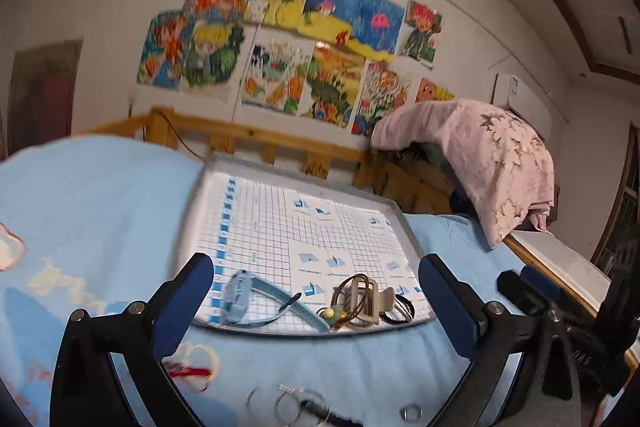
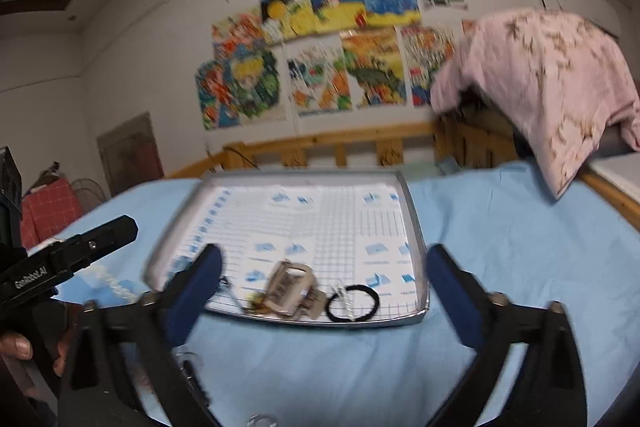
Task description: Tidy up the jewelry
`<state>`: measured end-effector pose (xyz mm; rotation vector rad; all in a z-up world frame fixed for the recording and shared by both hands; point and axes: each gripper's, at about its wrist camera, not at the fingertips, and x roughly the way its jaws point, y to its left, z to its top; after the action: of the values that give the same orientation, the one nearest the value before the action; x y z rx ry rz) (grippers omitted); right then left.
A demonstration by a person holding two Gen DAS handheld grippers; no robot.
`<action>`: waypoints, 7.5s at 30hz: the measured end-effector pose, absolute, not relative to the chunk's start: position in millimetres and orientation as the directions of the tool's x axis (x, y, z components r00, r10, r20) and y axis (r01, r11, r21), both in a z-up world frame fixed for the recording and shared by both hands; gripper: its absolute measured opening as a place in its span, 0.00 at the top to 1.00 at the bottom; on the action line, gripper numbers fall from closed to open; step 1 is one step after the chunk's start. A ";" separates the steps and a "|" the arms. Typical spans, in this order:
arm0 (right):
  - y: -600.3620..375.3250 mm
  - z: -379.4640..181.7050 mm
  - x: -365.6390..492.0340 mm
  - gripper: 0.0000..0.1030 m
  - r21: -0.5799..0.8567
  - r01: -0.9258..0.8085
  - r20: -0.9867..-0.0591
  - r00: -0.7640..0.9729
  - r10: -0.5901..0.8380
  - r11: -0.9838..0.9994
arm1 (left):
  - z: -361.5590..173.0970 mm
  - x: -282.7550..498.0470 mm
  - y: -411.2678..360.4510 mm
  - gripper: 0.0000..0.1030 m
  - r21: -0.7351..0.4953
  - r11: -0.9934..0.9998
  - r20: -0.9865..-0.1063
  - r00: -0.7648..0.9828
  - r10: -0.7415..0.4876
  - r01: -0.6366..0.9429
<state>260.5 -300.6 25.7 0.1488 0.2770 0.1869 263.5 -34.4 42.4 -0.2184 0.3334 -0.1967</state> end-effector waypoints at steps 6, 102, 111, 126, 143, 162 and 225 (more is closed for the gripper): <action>-292.6 50.6 198.8 0.01 0.153 -0.185 -0.169 0.963 0.210 0.971 | 58.3 200.3 -20.4 0.00 -0.175 0.975 -0.241 0.954 -0.177 0.137; -245.0 -49.5 230.3 0.25 0.125 -0.248 -0.409 0.869 0.277 0.961 | -54.9 281.8 46.5 0.20 -0.204 0.977 -0.571 0.803 -0.168 0.059; -211.6 -64.8 248.7 0.50 0.099 -0.373 -0.504 0.781 0.370 0.923 | -61.4 288.2 45.0 0.43 -0.229 0.969 -0.597 0.774 -0.211 0.088; -195.5 -74.3 255.6 0.65 0.108 -0.457 -0.583 0.690 0.429 0.883 | -72.8 297.0 37.1 0.83 -0.231 0.965 -0.654 0.714 -0.250 0.126; -201.9 -71.2 249.6 0.87 0.122 -0.417 -0.638 0.661 0.394 0.900 | -69.2 280.0 5.7 0.94 -0.171 0.963 -0.680 0.682 -0.269 0.210; -239.5 -47.5 236.9 0.87 0.183 -0.349 -0.514 0.763 0.393 0.919 | -38.0 234.4 -13.4 0.94 -0.224 0.955 -0.621 0.728 -0.292 0.193; -316.6 46.3 160.7 0.01 0.203 -0.168 -0.094 0.977 0.190 0.965 | 54.7 175.1 -27.9 0.00 -0.218 0.961 -0.251 0.941 -0.225 0.172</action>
<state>160.7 -316.6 46.3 0.1953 0.1134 0.1817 175.1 -27.9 54.7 -0.1956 0.2780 -0.2040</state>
